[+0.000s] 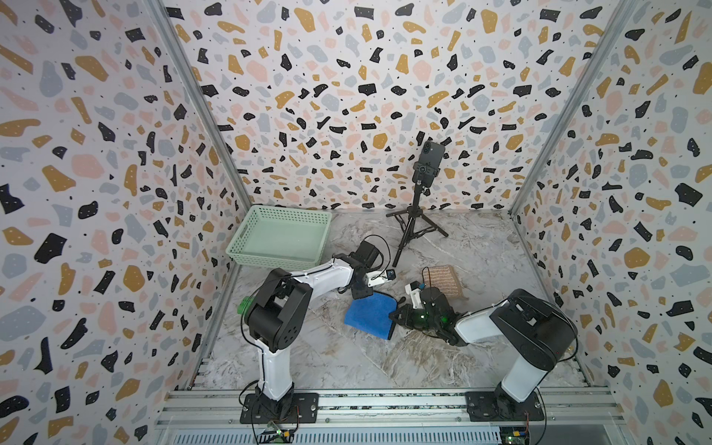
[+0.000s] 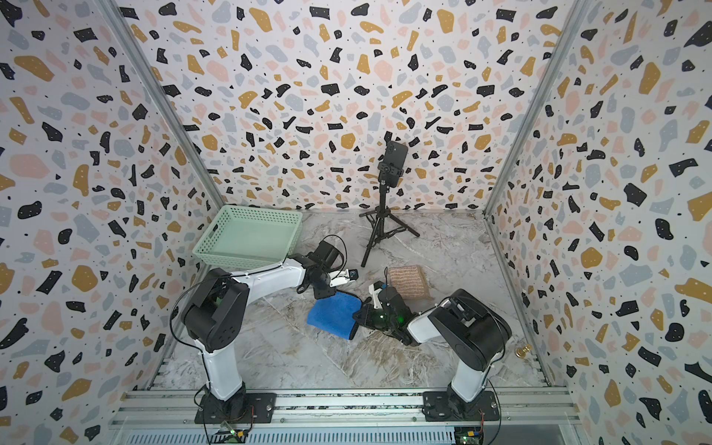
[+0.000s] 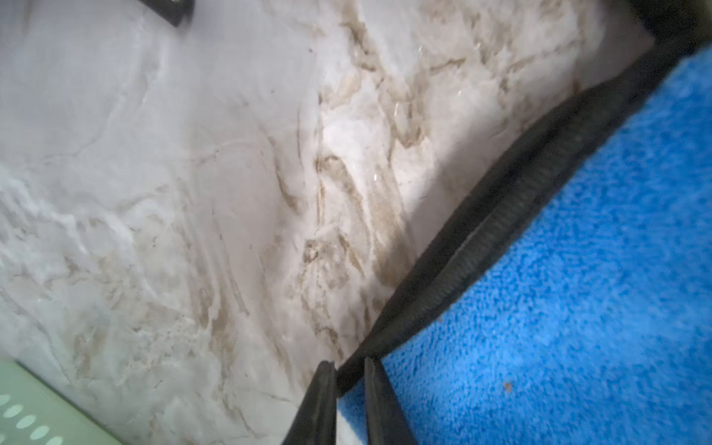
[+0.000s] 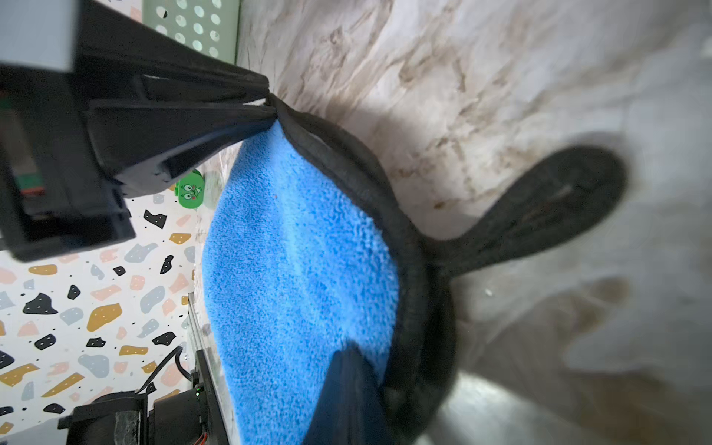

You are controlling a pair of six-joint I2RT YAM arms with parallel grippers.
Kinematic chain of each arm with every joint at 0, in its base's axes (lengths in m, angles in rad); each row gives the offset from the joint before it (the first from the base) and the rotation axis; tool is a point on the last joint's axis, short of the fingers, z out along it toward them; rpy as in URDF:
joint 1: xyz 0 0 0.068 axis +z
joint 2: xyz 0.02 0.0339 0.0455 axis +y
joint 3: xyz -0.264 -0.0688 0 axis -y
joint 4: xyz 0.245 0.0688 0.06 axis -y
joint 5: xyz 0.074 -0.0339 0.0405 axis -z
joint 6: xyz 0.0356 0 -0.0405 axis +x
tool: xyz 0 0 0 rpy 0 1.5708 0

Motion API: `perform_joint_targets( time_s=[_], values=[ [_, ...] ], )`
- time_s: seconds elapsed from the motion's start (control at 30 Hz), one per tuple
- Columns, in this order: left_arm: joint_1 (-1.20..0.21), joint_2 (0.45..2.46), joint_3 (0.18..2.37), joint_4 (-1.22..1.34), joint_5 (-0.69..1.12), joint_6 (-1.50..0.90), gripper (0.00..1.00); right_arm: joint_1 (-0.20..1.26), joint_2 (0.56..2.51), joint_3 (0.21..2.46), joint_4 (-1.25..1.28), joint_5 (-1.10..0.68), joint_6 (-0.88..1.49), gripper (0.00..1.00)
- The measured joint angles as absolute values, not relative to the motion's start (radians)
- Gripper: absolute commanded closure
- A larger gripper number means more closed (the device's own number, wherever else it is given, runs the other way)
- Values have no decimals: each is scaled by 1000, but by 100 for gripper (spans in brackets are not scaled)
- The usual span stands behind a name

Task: Fold the square dishcloth
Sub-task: Fold the cleaning item at the center of the board.

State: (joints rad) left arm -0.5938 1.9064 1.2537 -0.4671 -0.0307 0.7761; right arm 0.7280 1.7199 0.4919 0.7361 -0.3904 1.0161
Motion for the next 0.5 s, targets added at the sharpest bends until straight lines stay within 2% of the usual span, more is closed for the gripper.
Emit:
perform_joint_targets(
  time_s=[0.07,0.2,0.23,0.37,0.5],
  values=[
    [-593,1916,1252,-461,-32,774,75,734,1708,495,711,-368,1001,100],
    [-583,1900,1235,-425,-42,767,43,761,1646,512,603,-313,946,100],
    [-577,1886,1224,-414,-44,759,39,772,1620,513,574,-301,933,100],
    [-555,1747,1152,-395,-49,714,33,829,1500,528,482,-268,897,100],
    [-545,1565,1086,-403,-9,669,33,897,1454,534,482,-249,885,100]
  ],
)
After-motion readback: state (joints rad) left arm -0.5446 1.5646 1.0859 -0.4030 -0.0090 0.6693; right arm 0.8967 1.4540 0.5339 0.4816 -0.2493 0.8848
